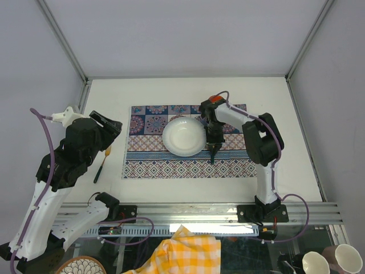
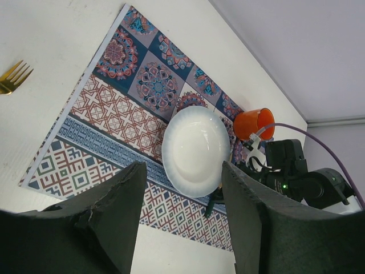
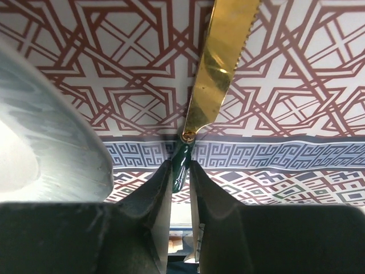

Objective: Set the dinner table for one person
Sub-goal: Place the knife on the napkin.

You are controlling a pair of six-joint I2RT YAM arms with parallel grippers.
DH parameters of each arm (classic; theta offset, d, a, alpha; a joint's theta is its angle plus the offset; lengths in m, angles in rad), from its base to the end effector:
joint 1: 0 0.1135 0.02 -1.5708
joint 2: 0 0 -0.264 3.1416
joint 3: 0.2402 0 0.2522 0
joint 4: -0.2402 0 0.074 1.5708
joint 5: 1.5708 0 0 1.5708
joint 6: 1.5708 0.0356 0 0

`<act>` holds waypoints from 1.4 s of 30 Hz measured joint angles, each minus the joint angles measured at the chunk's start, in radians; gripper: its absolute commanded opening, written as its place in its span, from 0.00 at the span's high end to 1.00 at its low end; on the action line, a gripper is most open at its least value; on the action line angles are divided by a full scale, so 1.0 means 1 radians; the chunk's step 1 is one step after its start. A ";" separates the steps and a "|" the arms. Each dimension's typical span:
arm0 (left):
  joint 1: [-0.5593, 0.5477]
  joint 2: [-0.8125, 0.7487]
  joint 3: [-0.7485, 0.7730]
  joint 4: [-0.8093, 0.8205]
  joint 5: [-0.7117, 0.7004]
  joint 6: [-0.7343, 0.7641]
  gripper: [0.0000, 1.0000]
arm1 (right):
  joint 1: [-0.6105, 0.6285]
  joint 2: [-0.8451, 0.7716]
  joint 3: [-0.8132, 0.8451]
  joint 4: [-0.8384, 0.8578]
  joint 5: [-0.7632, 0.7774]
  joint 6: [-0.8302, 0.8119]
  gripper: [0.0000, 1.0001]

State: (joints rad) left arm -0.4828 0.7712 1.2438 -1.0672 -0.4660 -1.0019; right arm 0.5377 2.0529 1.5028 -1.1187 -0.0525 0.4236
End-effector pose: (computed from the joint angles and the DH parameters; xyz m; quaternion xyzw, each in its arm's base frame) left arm 0.1041 -0.0365 0.4032 -0.3252 0.8028 -0.1582 0.4741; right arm 0.3184 0.1921 0.1615 0.0556 -0.9969 -0.0006 0.0555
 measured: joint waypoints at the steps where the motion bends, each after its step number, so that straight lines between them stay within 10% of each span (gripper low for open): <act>1: 0.000 0.000 0.000 0.000 0.000 0.000 0.43 | 0.001 0.000 -0.002 0.002 0.001 0.002 0.80; 11: 0.000 -0.002 -0.007 0.000 0.000 0.000 0.43 | 0.013 0.000 -0.016 0.018 0.028 0.019 1.00; 42: 0.000 -0.014 -0.008 -0.006 -0.004 0.006 0.41 | 0.003 0.053 0.070 -0.060 0.088 0.016 1.00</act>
State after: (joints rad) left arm -0.4828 0.7570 1.2362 -1.0729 -0.4698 -0.9955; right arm 0.5404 2.1056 1.5726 -1.1790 0.0357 0.4400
